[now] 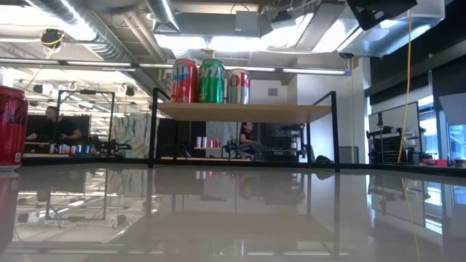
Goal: Place canned beverage on shelf
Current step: Put the silver soda can aligned with the other silver soda can on the shelf
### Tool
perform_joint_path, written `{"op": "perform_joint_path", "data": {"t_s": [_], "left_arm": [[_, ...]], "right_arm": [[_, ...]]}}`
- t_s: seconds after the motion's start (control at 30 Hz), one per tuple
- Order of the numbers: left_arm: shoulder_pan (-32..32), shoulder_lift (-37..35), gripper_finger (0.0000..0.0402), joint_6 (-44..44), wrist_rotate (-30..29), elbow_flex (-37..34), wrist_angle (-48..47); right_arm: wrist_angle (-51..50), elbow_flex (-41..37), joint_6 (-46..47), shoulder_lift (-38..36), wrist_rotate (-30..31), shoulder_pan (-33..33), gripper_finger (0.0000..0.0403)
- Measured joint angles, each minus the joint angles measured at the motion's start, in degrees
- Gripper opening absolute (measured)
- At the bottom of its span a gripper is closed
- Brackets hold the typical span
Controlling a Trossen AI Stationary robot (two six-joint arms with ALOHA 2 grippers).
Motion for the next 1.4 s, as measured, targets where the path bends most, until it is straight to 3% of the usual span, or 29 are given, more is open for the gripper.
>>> {"op": "perform_joint_path", "data": {"t_s": [0.3,0.53,0.8,1.17,1.27,1.4], "left_arm": [[13.96,-0.07,0.0285,20.71,2.89,6.35,-2.05],[26.79,-0.11,0.0285,32.48,3.07,12.23,-11.32],[40.07,0.85,0.0285,43.32,5.45,16.71,-14.68],[42.31,16.33,0.0286,53.88,4.07,33.22,-18.04],[42.84,17.86,0.0286,56.82,-0.18,34.14,-17.52],[42.41,17.77,0.0286,60.16,-4.23,33.94,-9.84]], "right_arm": [[-5.40,0.00,0.49,-2.80,1.53,-0.02,0.0140],[-5.71,0.00,0.40,-2.80,9.84,-0.58,0.0140],[-5.86,0.00,-1.19,-2.80,11.50,-7.10,0.0140],[-6.08,-0.02,-5.46,-2.78,8.54,-17.93,0.0140],[-6.27,-0.02,-5.82,-2.78,7.04,-19.73,0.0140],[-6.61,-0.02,-5.81,-2.78,6.54,-20.78,0.0140]]}}
